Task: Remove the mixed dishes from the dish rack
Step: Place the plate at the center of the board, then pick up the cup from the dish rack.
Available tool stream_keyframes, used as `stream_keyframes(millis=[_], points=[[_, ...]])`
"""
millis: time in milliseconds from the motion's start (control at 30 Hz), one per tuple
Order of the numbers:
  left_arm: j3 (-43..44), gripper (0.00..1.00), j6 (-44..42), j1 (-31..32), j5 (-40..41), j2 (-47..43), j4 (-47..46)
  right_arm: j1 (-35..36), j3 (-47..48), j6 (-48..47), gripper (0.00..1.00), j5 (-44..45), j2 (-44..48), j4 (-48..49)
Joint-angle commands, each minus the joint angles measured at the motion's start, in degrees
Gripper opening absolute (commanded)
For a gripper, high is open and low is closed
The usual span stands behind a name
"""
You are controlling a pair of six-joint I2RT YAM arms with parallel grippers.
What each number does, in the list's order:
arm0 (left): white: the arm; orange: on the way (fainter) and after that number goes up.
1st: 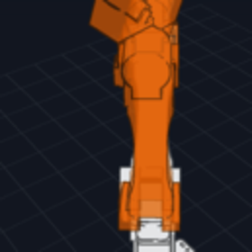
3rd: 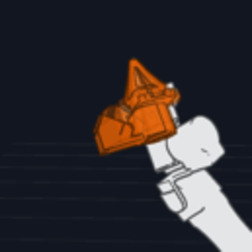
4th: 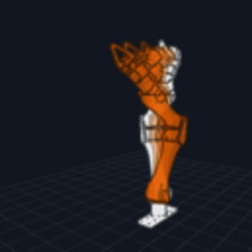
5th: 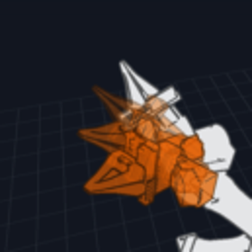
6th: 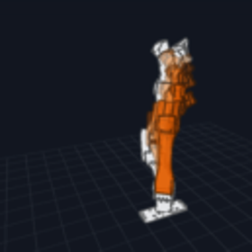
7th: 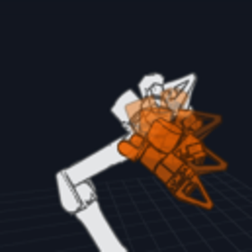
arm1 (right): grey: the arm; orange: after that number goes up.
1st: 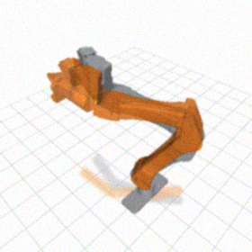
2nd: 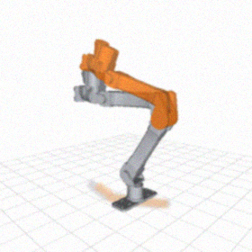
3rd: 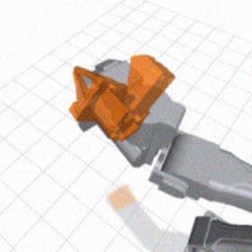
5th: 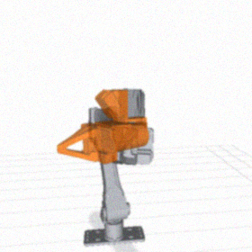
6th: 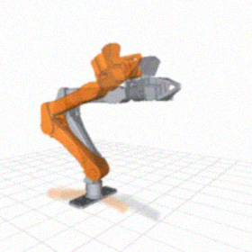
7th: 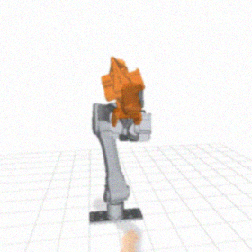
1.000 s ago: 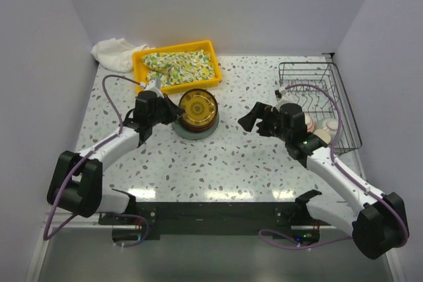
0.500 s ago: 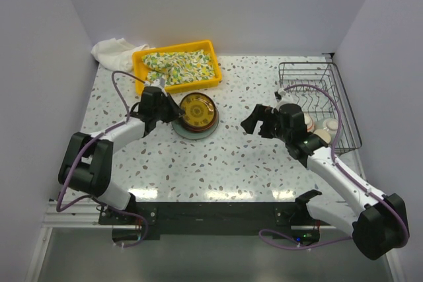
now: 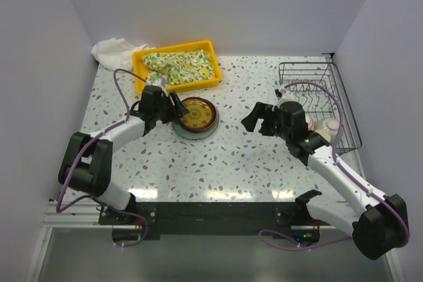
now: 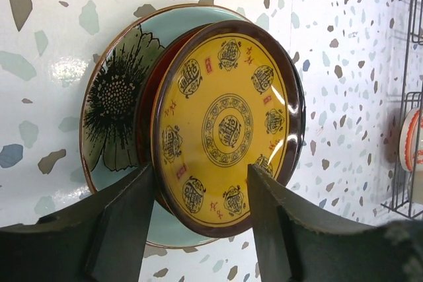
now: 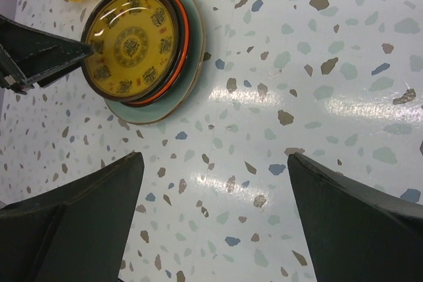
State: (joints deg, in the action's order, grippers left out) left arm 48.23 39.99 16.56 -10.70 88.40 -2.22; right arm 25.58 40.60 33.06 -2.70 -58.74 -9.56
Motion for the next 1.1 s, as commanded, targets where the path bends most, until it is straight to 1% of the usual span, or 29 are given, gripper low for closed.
stream_keyframes(millis=[0,33,133,233,267,400,467,567,667,700,767,800,833,867,900,967,1000,1067], points=[[2.7,0.63,-3.2,-0.3,-0.4,-2.4,0.8,0.3,3.0,-1.8,0.95,1.5,0.2,0.2],[2.7,0.66,-3.5,-0.3,-0.4,-2.5,1.2,0.2,3.3,-1.9,0.95,1.7,0.3,-0.1],[3.5,0.67,-4.8,-0.2,-0.5,-2.7,2.1,0.3,4.1,-3.1,0.95,2.5,0.1,-1.2],[3.9,0.7,-6.1,-0.2,-1.0,-2.9,2.3,0.3,5.1,-4.3,0.95,4.8,0.0,-2.3],[4.2,0.7,-6.2,-0.1,-1.1,-3.1,4.3,0.2,5.4,-5.3,0.95,6.1,0.0,-2.7],[4.5,0.74,-8.0,0.5,-0.5,-4.7,5.3,0.2,8.3,-8.4,0.97,10.3,-0.1,-6.1],[4.7,0.79,-9.8,0.9,0.4,-6.4,6.8,0.1,9.7,-10.7,0.97,11.6,-0.7,-8.3],[5.4,0.84,-13.4,1.5,2.4,-9.2,10.9,0.2,12.6,-14.1,0.98,14.0,-2.1,-11.5],[4.3,0.88,-17.0,1.9,5.2,-13.8,14.2,-0.2,15.6,-17.5,0.98,18.2,-3.8,-15.0],[3.7,0.89,-17.7,1.9,6.3,-17.2,14.7,-0.6,17.0,-18.2,0.98,19.1,-4.4,-15.9],[1.1,0.9,-19.2,1.9,7.6,-21.2,15.4,-1.2,18.4,-20.3,0.98,21.6,-5.6,-18.2],[0.1,0.9,-19.6,1.9,8.8,-25.6,15.4,-2.0,19.4,-21.0,0.98,22.3,-5.9,-19.5],[-0.9,0.91,-20.0,1.9,9.5,-27.7,15.7,-2.6,20.0,-22.0,0.98,23.7,-6.3,-20.1],[-2.9,0.91,-20.1,1.9,10.1,-29.9,15.8,-3.0,20.3,-22.4,0.98,24.1,-6.8,-20.6],[-3.9,0.91,-20.2,1.9,10.5,-34.4,15.8,-4.4,21.3,-22.8,0.98,24.5,-7.3,-21.5],[-7.6,0.93,-20.1,1.9,12.9,-38.8,16.0,-6.4,22.0,-23.0,0.98,24.2,-7.7,-22.3],[-8.8,0.94,-19.9,1.9,14.4,-43.4,15.8,-9.1,22.4,-22.8,0.99,23.8,-8.1,-22.7],[-12.7,0.96,-19.6,1.9,15.8,-47.9,15.4,-12.1,22.6,-22.1,0.98,21.9,-8.4,-23.0]])
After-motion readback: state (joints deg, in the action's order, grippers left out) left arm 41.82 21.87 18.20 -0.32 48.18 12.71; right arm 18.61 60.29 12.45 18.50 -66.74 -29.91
